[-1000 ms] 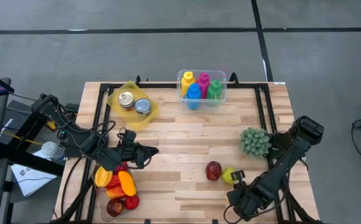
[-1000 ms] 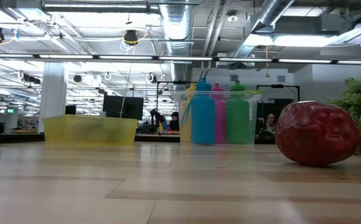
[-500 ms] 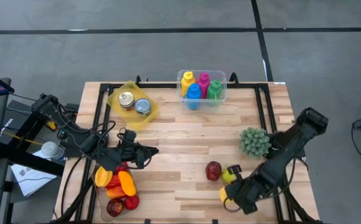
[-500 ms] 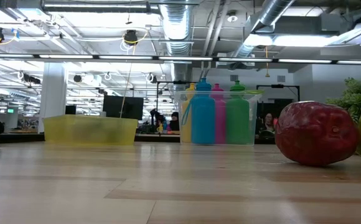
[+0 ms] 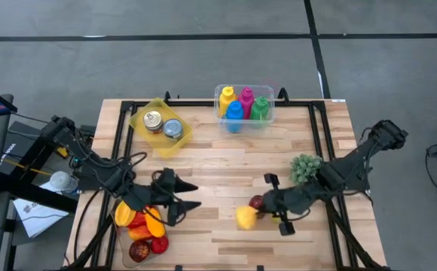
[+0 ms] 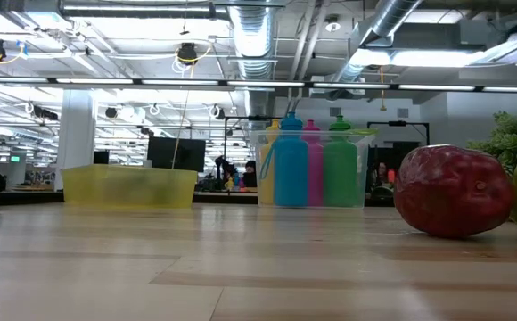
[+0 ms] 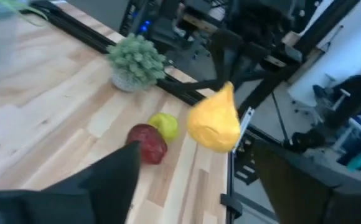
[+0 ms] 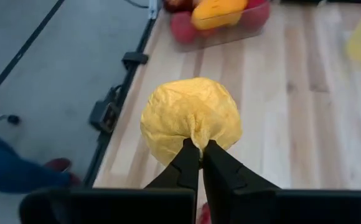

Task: Pick & Place Food Item
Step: Put the yellow garlic into the transparent bin, then put the red apple into the transparent bin

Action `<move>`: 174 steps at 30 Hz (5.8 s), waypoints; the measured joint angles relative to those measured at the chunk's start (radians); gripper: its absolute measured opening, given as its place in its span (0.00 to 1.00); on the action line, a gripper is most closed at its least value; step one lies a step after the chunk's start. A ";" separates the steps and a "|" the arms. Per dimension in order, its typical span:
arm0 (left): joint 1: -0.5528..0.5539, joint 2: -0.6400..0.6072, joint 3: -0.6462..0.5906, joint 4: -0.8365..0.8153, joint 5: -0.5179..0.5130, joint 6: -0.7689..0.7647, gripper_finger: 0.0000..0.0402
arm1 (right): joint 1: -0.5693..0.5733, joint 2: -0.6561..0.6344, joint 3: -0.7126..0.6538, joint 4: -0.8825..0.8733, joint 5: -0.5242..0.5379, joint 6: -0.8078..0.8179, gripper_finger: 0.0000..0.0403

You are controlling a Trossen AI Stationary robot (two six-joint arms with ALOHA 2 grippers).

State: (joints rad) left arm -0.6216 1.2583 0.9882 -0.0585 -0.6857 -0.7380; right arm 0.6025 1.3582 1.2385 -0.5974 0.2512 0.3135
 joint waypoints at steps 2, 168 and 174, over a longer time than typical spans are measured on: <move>0.012 0.025 0.000 0.031 0.011 0.001 0.79 | -0.032 0.002 0.000 0.015 -0.001 -0.020 0.01; -0.024 -0.093 0.023 -1.223 0.713 -0.501 0.84 | -0.197 0.003 0.151 -0.152 -0.015 -0.103 0.72; -0.024 -0.093 0.023 -1.227 0.738 -0.544 0.86 | -0.197 0.003 0.151 -0.152 -0.018 -0.103 0.72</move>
State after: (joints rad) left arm -0.6453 1.1648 1.0111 -1.2857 0.0521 -1.2823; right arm 0.4053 1.3609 1.3899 -0.7498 0.2329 0.2104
